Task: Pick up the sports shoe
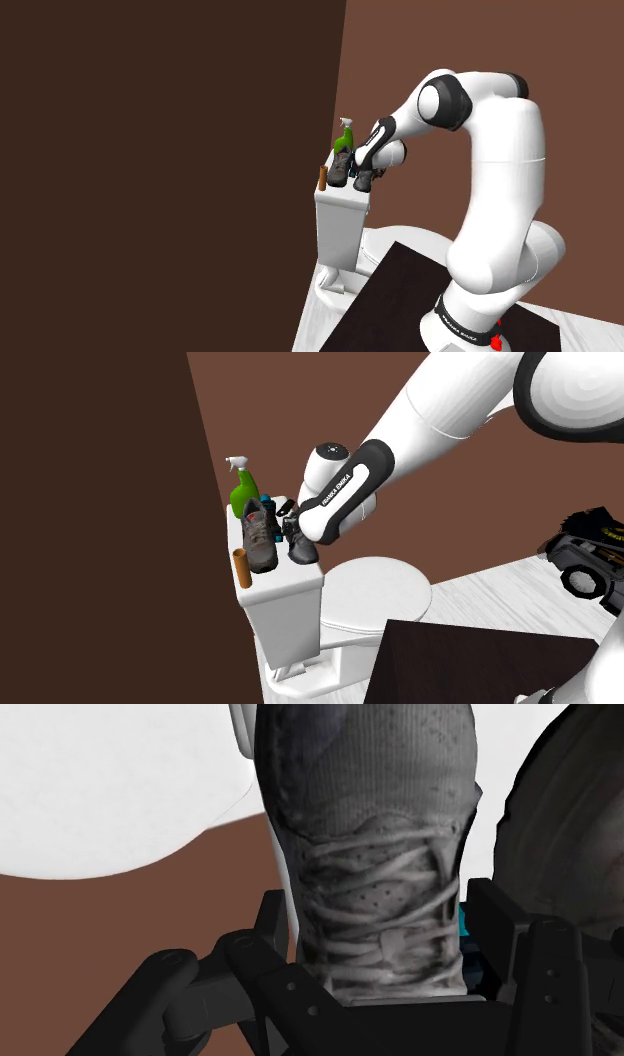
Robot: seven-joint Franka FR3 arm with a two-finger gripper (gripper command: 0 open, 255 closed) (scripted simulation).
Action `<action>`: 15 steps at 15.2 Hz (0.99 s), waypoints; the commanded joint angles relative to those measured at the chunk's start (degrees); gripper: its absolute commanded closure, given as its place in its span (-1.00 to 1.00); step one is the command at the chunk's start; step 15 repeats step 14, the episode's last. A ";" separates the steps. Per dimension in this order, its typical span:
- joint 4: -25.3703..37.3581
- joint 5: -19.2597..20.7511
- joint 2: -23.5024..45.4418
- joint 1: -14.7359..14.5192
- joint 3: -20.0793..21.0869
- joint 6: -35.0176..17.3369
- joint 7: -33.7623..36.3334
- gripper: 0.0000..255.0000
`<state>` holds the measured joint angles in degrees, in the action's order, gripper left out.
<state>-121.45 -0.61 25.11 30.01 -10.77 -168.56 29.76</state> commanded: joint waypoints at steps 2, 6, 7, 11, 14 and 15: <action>0.03 0.32 -1.73 -0.31 -0.40 1.72 0.09 1.00; 0.08 0.87 -4.18 -0.80 -0.97 4.20 0.32 1.00; 0.13 1.02 -4.77 -0.91 -1.11 4.83 0.38 1.00; 0.43 1.60 -7.07 -1.31 -1.57 7.41 0.64 1.00; 0.55 1.78 -7.71 -1.41 -1.69 8.16 0.71 1.00; 0.55 1.78 -7.71 -1.41 -1.69 8.16 0.71 1.00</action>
